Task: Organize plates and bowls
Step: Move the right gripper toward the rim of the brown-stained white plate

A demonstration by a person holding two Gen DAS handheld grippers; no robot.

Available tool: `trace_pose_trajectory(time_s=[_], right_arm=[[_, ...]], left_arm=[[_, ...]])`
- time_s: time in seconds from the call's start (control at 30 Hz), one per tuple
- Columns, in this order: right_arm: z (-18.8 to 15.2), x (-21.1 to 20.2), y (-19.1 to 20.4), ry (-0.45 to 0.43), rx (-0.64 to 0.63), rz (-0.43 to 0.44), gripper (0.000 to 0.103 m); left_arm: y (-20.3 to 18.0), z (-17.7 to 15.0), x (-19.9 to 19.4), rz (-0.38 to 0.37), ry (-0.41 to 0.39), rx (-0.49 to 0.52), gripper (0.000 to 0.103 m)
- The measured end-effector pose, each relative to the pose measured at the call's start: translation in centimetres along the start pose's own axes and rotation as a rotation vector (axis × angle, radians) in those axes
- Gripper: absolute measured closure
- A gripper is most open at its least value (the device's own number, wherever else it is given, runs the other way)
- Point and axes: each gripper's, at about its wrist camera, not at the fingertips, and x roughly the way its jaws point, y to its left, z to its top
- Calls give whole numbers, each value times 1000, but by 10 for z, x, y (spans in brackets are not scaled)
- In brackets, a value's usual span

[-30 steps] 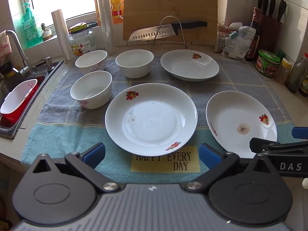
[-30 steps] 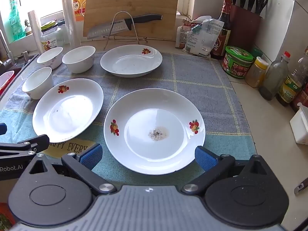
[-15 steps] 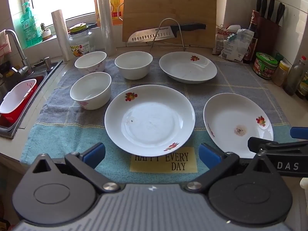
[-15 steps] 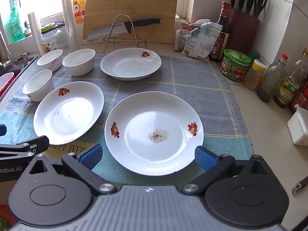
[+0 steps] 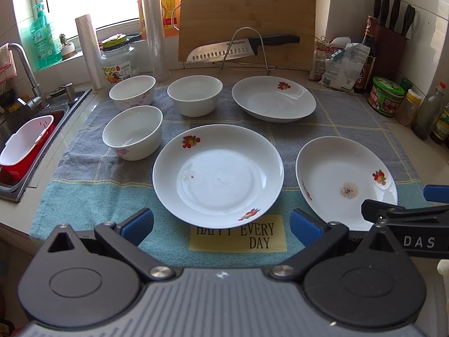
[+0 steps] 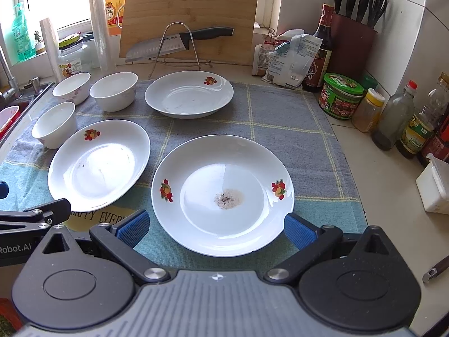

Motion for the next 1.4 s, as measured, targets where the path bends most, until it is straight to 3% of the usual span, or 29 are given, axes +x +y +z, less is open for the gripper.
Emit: trace_pose_trajectory(time_s=[1.4], right_arm=[[-1, -6, 8, -11, -2, -32, 0]], left_arm=[[5, -1, -3, -10, 11, -8, 1]])
